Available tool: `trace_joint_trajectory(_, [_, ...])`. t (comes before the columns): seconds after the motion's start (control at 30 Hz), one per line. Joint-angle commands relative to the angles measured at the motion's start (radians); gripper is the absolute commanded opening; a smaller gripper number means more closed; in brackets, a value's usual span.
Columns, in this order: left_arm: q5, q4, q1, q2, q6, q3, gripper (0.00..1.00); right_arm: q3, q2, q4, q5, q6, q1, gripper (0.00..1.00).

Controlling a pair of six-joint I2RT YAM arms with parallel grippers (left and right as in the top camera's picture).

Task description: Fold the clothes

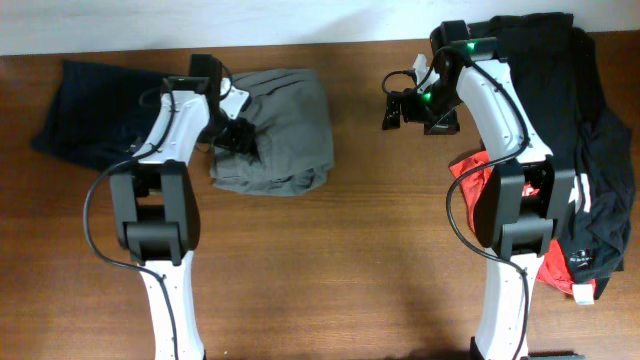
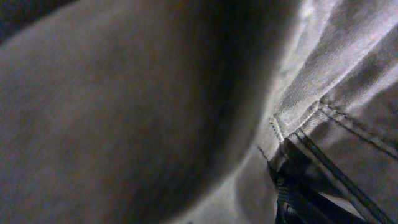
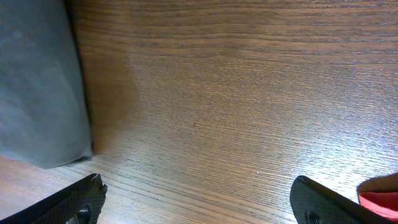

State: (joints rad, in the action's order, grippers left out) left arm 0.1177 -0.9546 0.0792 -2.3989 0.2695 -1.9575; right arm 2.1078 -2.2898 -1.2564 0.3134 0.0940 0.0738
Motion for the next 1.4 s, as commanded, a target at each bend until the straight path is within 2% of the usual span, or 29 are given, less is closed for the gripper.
trace_joint_trajectory(0.0, [-0.002, -0.006, 0.069, -0.19, -0.061, 0.059, 0.73, 0.005, 0.043, -0.001, -0.013, -0.009, 0.003, 0.99])
trace_joint_trajectory(0.03, [-0.002, -0.005, 0.074, -0.205, -0.072, 0.059, 0.64, 0.005, 0.043, -0.001, -0.013, -0.009, 0.003, 0.99])
trace_joint_trajectory(0.07, [-0.002, -0.002, 0.078, -0.22, -0.08, 0.059, 0.52, 0.005, 0.043, -0.001, -0.014, -0.009, 0.003, 0.99])
trace_joint_trajectory(0.1, [-0.002, 0.003, 0.08, -0.236, -0.095, 0.059, 0.33, 0.005, 0.043, -0.001, -0.019, -0.009, 0.003, 0.99])
trace_joint_trajectory(0.23, [0.056, 0.031, 0.085, -0.265, -0.106, 0.059, 0.02, 0.005, 0.043, 0.0, -0.02, -0.009, 0.003, 0.99])
trace_joint_trajectory(0.43, [0.145, 0.082, 0.081, -0.266, -0.127, 0.038, 0.0, 0.005, 0.043, -0.003, -0.02, -0.009, 0.003, 0.99])
trace_joint_trajectory(0.73, [0.314, -0.097, 0.043, -0.171, -0.193, -0.179, 0.0, 0.005, 0.043, -0.008, -0.038, -0.009, 0.003, 0.99])
trace_joint_trajectory(0.93, [0.325, -0.147, 0.021, -0.077, -0.356, -0.285, 0.0, 0.005, 0.043, -0.008, -0.038, -0.009, 0.003, 0.99])
trace_joint_trajectory(1.2, [0.47, -0.14, -0.034, -0.02, -0.466, -0.366, 0.01, 0.005, 0.043, -0.008, -0.038, -0.009, 0.003, 0.99])
trace_joint_trajectory(1.37, [0.511, -0.134, -0.071, -0.02, -0.528, -0.398, 0.01, 0.005, 0.043, -0.008, -0.038, -0.009, 0.003, 0.99])
